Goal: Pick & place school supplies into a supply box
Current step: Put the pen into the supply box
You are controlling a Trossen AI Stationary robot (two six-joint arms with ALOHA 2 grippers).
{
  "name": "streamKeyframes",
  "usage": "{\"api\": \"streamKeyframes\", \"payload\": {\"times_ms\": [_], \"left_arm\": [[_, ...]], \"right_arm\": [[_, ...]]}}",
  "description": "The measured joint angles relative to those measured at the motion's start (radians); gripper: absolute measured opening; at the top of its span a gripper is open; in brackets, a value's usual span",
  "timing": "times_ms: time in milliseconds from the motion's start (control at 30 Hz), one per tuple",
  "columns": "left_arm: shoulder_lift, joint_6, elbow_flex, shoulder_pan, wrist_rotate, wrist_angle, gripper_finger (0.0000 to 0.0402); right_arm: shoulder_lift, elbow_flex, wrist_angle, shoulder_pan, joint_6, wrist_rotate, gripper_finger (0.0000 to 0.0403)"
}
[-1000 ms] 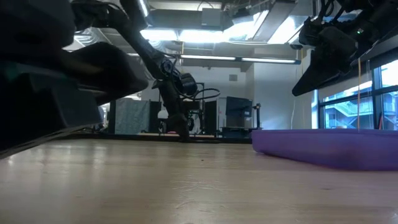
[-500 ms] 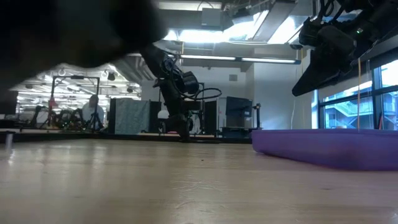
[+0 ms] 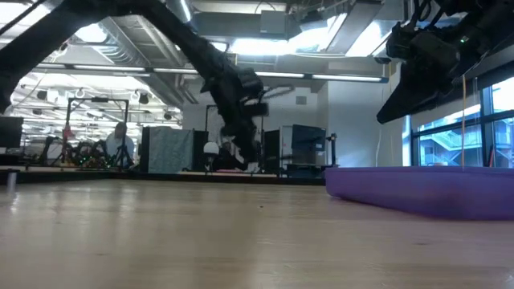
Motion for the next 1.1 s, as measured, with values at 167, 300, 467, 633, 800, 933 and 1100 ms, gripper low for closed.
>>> {"api": "streamKeyframes", "payload": {"times_ms": [167, 300, 467, 633, 800, 933, 1100], "left_arm": [[-0.062, -0.028, 0.0, -0.064, 0.132, -0.004, 0.0017], [-0.099, -0.032, 0.001, -0.136, 0.205, -0.001, 0.0017], [-0.127, -0.009, 0.001, -0.246, 0.218, 0.017, 0.0017], [-0.125, -0.005, 0.002, -0.354, 0.217, 0.053, 0.0017], [-0.129, 0.003, 0.002, -0.43, 0.212, 0.052, 0.0017], [-0.135, -0.031, 0.002, -0.454, 0.209, 0.055, 0.0018], [-0.135, -0.061, 0.002, -0.486, 0.21, 0.114, 0.0018]], "right_arm": [[-0.002, 0.0, 0.036, 0.021, -0.161, 0.121, 0.0083], [-0.038, 0.0, 0.045, 0.061, -0.226, 0.137, 0.0083], [-0.13, 0.0, 0.043, 0.133, -0.305, 0.12, 0.0083], [-0.21, -0.005, 0.045, 0.222, -0.385, 0.1, 0.0083], [-0.279, -0.077, -0.004, 0.283, -0.265, 0.1, 0.0083], [-0.319, -0.155, 0.059, 0.324, -0.174, 0.034, 0.0083], [-0.32, -0.236, 0.264, 0.335, -0.234, -0.008, 0.009]]}}
